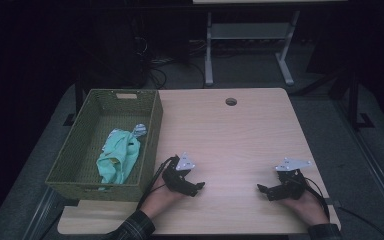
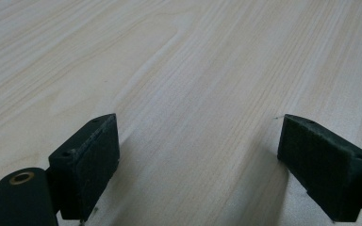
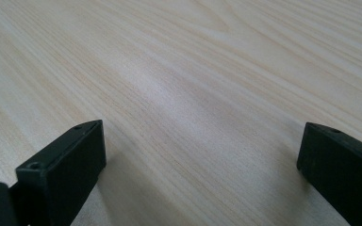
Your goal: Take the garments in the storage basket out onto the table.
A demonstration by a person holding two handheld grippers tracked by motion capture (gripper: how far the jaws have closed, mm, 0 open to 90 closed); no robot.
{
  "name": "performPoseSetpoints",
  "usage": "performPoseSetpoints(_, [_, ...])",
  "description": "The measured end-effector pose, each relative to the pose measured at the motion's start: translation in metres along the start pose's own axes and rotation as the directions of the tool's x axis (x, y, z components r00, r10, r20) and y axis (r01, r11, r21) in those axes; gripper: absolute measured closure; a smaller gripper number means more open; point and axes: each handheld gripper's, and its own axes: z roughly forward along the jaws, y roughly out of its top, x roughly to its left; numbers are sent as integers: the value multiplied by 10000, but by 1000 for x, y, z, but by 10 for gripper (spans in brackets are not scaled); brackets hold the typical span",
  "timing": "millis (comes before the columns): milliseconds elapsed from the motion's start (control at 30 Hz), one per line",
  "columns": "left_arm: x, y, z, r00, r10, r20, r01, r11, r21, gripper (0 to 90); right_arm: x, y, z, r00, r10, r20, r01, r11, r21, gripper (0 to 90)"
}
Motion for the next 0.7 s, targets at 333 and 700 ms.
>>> performPoseSetpoints(333, [0,2,1,10000,-13,6,13,9999,102,123,0,0,0,10000,-55,-9,55,10000,-30,16])
performPoseSetpoints(700, [2,4,-3,9999,-89,-48,91,9989,457,124,-1,0,0,10000,-72,-51,72,10000,-6,16])
